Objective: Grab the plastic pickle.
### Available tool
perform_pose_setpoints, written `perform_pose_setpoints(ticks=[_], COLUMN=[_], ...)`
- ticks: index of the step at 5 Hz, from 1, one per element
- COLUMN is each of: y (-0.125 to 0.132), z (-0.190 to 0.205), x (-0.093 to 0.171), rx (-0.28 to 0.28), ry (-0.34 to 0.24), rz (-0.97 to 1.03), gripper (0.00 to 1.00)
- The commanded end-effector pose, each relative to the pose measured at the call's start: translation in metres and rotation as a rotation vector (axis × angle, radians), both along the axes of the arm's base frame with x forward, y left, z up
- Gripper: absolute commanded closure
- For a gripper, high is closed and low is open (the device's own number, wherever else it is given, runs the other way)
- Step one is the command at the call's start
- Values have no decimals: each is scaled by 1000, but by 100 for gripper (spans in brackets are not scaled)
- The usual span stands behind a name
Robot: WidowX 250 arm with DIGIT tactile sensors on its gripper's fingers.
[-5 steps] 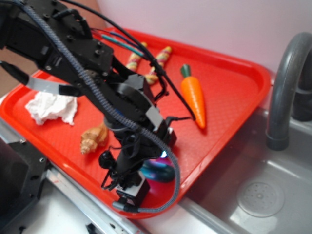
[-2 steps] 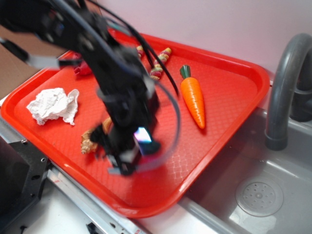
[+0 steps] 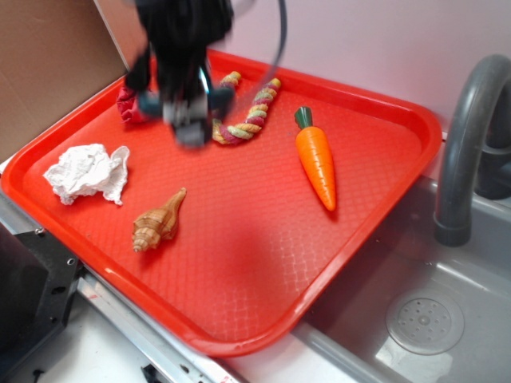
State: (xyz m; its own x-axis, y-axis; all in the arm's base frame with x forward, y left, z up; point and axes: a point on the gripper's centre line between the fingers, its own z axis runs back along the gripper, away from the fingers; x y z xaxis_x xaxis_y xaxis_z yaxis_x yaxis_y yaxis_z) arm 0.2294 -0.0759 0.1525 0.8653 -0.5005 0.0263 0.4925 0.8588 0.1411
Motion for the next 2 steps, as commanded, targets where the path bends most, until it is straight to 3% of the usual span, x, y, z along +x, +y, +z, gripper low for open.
perform_pose_setpoints(ticks=[1,2], y=[16,18], z=[76,75], x=[-23,-27], rx=[-59,-42], ry=[-136,-78], rz=[477,475], gripper=[100,100])
